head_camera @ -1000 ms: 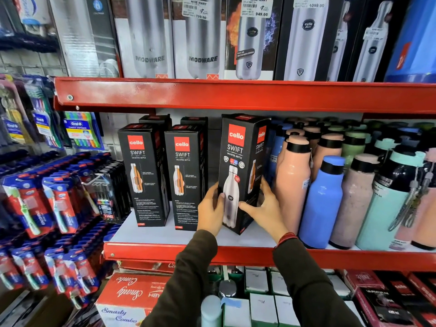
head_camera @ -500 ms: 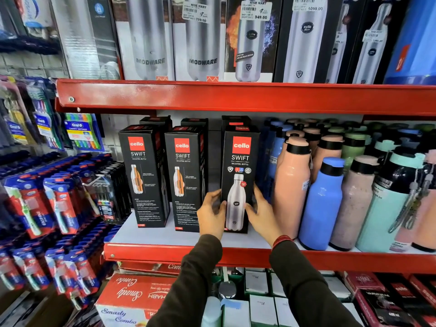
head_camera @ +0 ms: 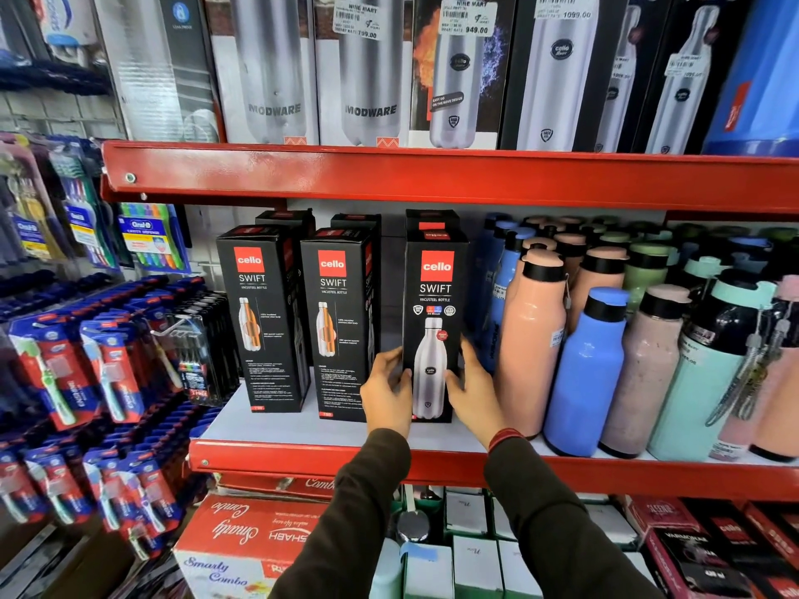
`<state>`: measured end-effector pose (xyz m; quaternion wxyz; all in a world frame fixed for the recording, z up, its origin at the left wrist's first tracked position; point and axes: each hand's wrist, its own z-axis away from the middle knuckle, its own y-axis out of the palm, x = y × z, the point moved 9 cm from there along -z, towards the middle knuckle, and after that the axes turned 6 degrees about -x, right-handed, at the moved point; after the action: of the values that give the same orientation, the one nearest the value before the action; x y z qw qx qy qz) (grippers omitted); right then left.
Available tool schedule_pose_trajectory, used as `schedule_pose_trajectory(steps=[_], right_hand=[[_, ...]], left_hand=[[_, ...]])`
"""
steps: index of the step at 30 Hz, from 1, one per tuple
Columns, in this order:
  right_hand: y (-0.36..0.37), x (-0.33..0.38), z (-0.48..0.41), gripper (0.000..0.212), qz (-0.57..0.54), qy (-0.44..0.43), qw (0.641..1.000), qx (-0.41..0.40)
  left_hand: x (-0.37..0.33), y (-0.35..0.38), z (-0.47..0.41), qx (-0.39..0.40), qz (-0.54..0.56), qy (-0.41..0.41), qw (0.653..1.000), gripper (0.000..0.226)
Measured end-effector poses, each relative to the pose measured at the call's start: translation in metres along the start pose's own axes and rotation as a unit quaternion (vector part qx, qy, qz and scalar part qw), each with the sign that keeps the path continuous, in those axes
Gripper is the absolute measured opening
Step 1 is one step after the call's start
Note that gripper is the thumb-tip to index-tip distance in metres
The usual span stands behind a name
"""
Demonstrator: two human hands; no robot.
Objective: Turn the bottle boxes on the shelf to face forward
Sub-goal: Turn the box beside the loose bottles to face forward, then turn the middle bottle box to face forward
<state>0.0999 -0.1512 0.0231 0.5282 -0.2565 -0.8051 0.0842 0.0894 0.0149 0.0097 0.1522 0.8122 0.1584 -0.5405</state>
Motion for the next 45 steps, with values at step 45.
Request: schedule_pose_trajectory(steps=[45], right_hand=[[0.112, 0.075, 0.034, 0.069, -0.039, 0.016, 0.997, -0.065]], left_hand=[[0.002, -0.130, -0.057, -0.027, 0.040, -0.033, 0.998, 0.029]])
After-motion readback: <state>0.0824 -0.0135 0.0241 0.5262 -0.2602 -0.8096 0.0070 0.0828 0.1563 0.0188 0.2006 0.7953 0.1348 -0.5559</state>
